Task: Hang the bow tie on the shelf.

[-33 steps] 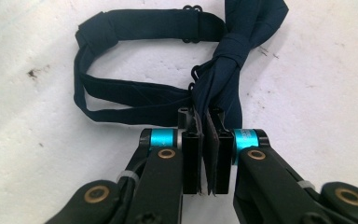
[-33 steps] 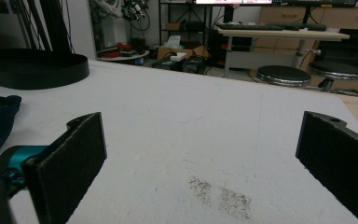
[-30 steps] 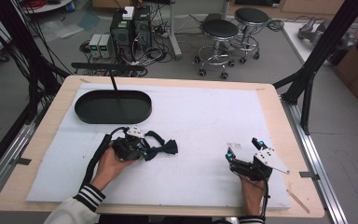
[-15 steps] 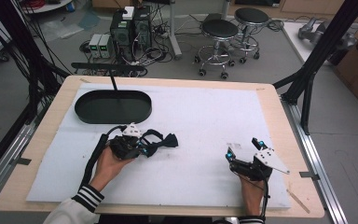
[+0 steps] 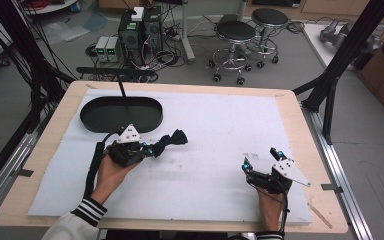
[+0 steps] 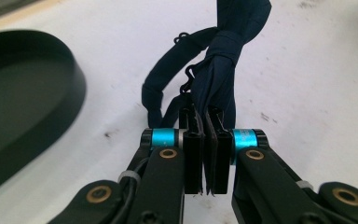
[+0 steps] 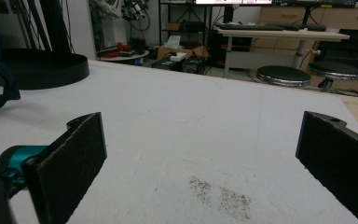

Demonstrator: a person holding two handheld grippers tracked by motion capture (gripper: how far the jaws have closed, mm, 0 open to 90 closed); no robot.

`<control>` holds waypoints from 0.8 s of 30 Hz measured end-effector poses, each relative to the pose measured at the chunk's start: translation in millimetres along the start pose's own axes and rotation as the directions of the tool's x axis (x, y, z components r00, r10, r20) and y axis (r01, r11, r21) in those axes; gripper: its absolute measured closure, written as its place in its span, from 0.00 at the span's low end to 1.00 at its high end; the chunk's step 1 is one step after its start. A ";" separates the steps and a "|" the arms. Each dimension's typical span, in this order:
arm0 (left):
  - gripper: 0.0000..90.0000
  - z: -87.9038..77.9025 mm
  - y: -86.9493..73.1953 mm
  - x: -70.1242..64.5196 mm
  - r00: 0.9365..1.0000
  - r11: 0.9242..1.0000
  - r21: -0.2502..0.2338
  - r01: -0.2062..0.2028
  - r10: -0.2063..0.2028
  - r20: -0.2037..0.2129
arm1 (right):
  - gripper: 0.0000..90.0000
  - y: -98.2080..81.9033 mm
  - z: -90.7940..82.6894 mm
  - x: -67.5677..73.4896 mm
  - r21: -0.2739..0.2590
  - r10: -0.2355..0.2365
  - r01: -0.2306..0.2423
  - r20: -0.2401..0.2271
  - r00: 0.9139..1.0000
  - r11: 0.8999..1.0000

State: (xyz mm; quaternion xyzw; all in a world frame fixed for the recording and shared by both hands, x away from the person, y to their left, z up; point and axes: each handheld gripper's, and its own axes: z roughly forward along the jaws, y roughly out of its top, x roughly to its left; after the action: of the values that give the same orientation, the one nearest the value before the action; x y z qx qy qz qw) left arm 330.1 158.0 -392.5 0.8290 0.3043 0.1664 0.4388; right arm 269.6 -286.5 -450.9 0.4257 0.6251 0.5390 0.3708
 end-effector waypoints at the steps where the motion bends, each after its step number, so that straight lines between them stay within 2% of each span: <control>1: 0.96 -1.7 0.7 1.5 1.000 1.000 -0.008 -0.001 0.001 -0.003 | 0.01 -0.2 -0.2 0.1 0.003 0.000 0.000 -0.001 1.000 1.000; 10: 0.96 -20.6 12.0 16.3 0.998 0.997 -0.079 0.019 -0.023 -0.055 | 0.01 -0.1 -0.2 0.2 0.003 0.002 -0.002 0.000 1.000 1.000; 11: 0.96 -25.4 14.1 20.3 0.997 0.995 -0.097 0.029 -0.035 -0.062 | 0.01 -0.1 -0.1 0.2 0.002 0.002 -0.002 -0.001 1.000 1.000; 19: 0.96 -37.2 20.3 30.1 0.995 0.993 -0.113 0.038 -0.047 -0.085 | 0.01 -0.1 -0.2 0.2 0.003 -0.004 0.004 0.000 1.000 1.000; 20: 0.96 -40.4 22.4 31.6 0.994 0.990 -0.136 0.045 -0.058 -0.094 | 0.01 -0.1 -0.1 0.4 0.003 -0.003 0.003 0.001 1.000 1.000; 24: 0.96 -45.3 24.6 36.4 0.993 0.984 -0.168 0.056 -0.072 -0.089 | 0.01 -0.1 0.0 0.3 0.002 -0.006 0.006 0.001 1.000 1.000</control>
State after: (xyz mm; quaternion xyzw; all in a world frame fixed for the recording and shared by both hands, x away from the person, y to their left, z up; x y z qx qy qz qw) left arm 342.0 199.4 -346.5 0.7706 0.3366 0.2161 0.4962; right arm 269.5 -286.2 -451.0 0.4242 0.6267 0.5372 0.3724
